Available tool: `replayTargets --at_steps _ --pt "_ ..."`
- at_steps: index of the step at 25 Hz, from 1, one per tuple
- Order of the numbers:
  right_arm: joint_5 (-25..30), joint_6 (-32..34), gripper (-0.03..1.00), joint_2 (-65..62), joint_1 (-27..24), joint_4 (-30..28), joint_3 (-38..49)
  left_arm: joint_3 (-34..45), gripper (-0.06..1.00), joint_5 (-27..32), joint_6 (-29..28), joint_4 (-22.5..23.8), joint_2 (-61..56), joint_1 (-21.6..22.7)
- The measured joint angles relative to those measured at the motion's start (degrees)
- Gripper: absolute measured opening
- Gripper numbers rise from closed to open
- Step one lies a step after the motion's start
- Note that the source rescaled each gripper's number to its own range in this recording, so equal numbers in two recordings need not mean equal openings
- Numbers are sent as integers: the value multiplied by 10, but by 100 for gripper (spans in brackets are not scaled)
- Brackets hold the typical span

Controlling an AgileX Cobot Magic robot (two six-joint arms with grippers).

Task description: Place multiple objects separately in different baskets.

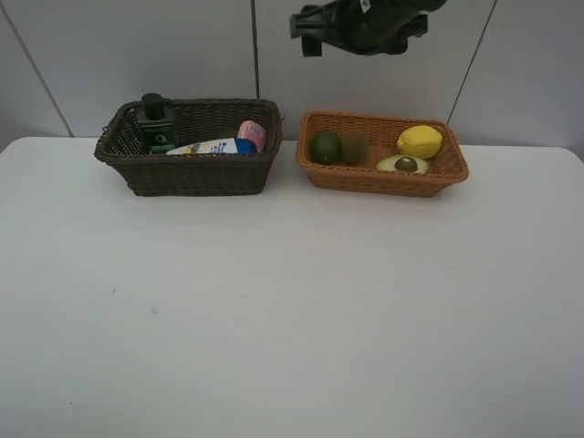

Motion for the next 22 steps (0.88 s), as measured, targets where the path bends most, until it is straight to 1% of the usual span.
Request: replayTargets --at_steps 3,5,11,14,17,22 --pt "59 -51 98 -14 -53 32 0 0 100 0 0 0 0 0" --pt "90 -84 98 -18 -94 73 0 0 100 0 0 0 0 0" --pt "170 -198 98 -22 -240 194 2 0 100 0 0 0 0 0" --pt "214 -241 98 -29 -291 247 8 0 100 0 0 0 0 0" --pt "228 -256 98 -64 -312 266 39 0 100 0 0 0 0 0" --pt "229 -261 98 -186 -311 258 136 0 100 0 0 0 0 0"
